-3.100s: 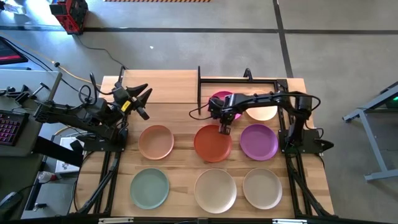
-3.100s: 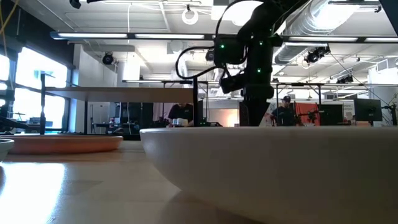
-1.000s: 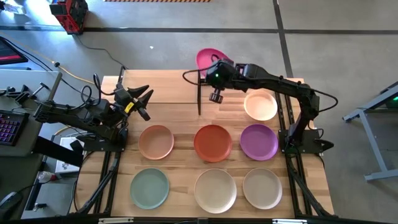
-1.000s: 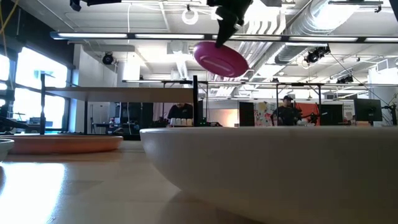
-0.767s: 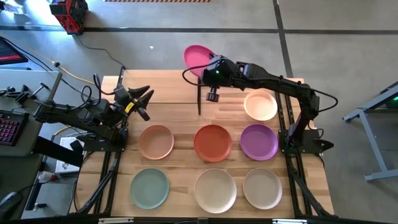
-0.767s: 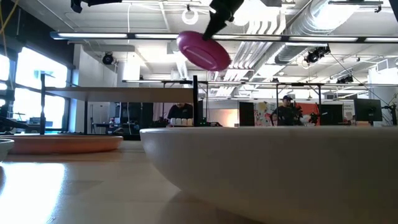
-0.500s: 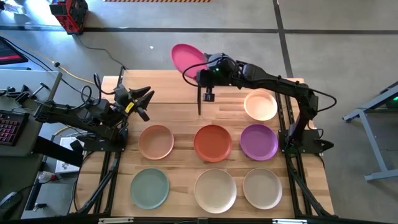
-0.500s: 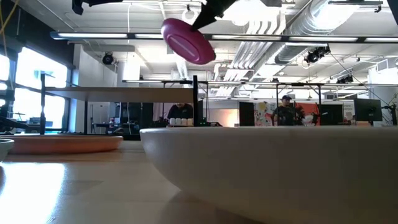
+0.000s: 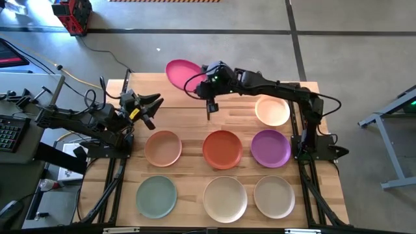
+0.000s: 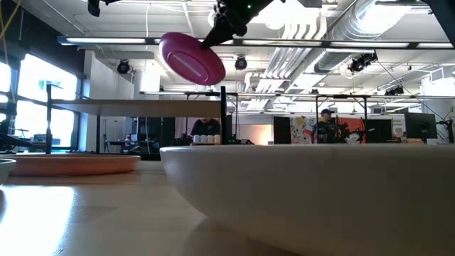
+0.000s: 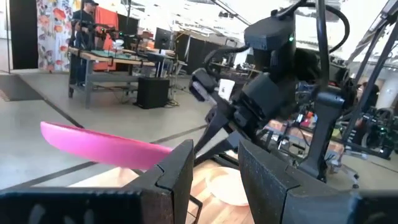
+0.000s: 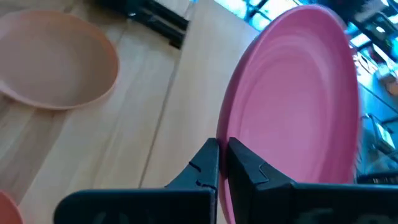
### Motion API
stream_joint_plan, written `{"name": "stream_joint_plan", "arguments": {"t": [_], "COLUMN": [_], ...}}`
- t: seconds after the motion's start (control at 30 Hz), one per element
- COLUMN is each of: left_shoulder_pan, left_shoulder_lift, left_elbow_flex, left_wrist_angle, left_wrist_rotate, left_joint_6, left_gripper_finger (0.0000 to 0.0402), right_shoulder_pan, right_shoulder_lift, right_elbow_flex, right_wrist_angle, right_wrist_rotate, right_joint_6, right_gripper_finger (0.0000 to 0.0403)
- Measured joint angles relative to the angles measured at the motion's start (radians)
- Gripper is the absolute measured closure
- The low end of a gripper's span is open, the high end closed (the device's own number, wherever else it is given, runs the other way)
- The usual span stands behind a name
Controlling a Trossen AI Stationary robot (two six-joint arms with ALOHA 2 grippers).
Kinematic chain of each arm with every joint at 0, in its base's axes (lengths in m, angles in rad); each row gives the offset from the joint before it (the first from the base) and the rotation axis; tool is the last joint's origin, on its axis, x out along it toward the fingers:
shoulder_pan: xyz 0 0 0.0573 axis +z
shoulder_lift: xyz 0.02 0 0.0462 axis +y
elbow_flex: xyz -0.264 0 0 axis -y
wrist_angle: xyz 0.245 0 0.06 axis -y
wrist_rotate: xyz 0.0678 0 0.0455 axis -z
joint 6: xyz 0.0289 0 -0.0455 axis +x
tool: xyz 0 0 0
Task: Place and stack plates onto a shelf
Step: Put the pink plate on the shelf
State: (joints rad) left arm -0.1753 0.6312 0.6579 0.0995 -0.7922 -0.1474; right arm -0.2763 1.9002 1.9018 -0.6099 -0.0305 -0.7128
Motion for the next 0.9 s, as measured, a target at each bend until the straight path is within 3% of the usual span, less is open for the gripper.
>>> {"name": "stream_joint_plan", "arguments": {"t": [0.33,0.9], "left_shoulder_pan": [0.0,0.0], "left_shoulder_lift": [0.0,0.0], "left_elbow_flex": [0.0,0.0], "left_wrist_angle": [-0.001,-0.007], "left_wrist_rotate": [-0.002,-0.003], "left_joint_6": [0.0,0.002], "left_gripper_finger": [0.0287,0.0287], "right_shoulder_pan": [0.028,0.006], "right_shoulder_lift": [0.068,0.119], "right_elbow_flex": [0.0,-0.001], "right_wrist_angle": [0.018,-0.065], "right_wrist_rotate": [-0.008,0.038], "right_joint_6": [-0.116,-0.152], "right_gripper_finger": [0.0403,0.0403]}}
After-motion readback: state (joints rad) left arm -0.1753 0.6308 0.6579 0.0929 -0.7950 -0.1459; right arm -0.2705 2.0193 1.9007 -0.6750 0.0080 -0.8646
